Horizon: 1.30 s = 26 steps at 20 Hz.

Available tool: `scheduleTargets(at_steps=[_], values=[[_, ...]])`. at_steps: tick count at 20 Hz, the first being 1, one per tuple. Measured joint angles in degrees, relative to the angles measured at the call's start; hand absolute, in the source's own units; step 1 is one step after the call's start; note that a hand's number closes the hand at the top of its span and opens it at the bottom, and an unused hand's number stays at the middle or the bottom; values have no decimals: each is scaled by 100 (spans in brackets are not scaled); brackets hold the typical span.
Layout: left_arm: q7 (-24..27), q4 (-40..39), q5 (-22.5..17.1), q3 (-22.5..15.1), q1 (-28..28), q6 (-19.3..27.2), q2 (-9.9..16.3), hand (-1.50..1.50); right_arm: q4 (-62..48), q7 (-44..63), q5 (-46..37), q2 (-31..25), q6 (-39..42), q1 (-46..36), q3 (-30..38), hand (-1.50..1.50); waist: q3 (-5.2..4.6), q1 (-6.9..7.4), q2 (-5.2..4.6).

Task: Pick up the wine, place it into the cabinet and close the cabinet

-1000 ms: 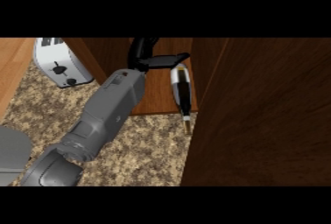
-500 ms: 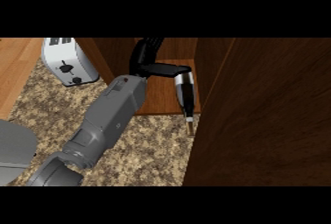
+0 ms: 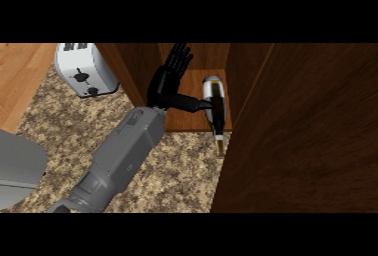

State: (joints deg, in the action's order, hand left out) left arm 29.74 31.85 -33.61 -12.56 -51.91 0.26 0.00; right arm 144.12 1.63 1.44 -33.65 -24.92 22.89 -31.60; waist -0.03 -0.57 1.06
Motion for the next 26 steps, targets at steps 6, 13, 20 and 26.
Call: scheduleTargets(at_steps=[6, 13, 20, 26], values=[[-231, 1209, -125, -525, 1029, 206, 0, -150, 4, 35, 8, -34, -37, -8, 173, -150, 1, 109, 3], [-568, 2714, -48, -911, 2281, 411, 201, -150, 21, 66, -3, -72, -82, 24, 143, -150, 0, 127, -9], [-730, 4063, -104, -1101, 3551, 352, 559, -150, 29, 20, -28, -272, -6, 56, 191, -150, 0, 84, -41], [-673, 4760, -249, -960, 4314, -3, 1025, -150, 22, 74, -16, -488, 338, -93, 127, -150, -1, 61, -63]])
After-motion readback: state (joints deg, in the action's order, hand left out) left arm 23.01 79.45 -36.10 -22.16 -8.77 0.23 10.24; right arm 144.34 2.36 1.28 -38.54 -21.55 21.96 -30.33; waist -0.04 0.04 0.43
